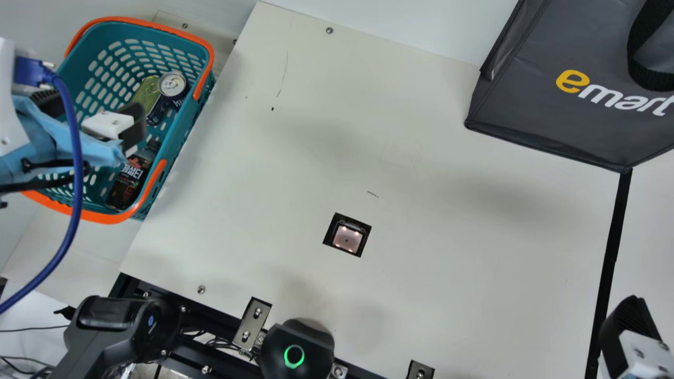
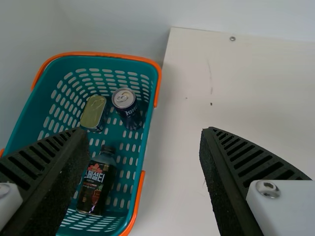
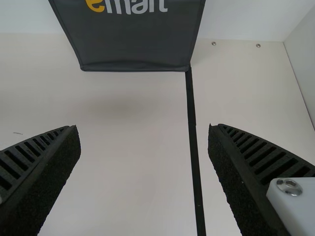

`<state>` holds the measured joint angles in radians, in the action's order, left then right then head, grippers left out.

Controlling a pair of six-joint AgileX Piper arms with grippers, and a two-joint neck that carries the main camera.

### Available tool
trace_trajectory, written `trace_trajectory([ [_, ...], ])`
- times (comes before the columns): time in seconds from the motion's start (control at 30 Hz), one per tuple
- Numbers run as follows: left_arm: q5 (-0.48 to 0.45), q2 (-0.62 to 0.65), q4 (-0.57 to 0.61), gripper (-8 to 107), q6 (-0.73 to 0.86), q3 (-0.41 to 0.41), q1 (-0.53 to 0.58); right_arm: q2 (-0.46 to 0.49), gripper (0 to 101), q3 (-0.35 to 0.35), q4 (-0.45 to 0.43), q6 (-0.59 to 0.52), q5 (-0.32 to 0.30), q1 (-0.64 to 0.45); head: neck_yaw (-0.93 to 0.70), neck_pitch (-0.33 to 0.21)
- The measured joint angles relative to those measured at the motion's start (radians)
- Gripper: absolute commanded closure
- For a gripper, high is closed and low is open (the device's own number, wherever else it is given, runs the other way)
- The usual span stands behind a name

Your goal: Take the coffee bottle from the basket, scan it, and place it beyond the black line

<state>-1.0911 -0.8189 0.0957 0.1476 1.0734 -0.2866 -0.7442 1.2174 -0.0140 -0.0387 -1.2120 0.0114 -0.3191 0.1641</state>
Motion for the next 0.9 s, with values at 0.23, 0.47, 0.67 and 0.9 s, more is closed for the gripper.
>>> trace_trajectory([
  [0.23, 0.032, -0.039, 0.081, 9, 0.122, -0.012, -0.134, 0.0, 10, 0.0, 0.0, 0.0, 0.0, 0.0, 0.0, 0.0],
  [0.47, 0.052, -0.074, 0.159, 9, 0.255, -0.026, -0.269, 0.0, 10, 0.0, 0.0, 0.0, 0.0, 0.0, 0.0, 0.0],
  [0.67, 0.069, -0.099, 0.211, 9, 0.364, -0.047, -0.36, 0.0, 10, 0.0, 0.0, 0.0, 0.0, 0.0, 0.0, 0.0],
  [0.9, 0.09, -0.131, 0.257, 9, 0.47, -0.079, -0.433, 0.0, 10, 0.0, 0.0, 0.0, 0.0, 0.0, 0.0, 0.0],
])
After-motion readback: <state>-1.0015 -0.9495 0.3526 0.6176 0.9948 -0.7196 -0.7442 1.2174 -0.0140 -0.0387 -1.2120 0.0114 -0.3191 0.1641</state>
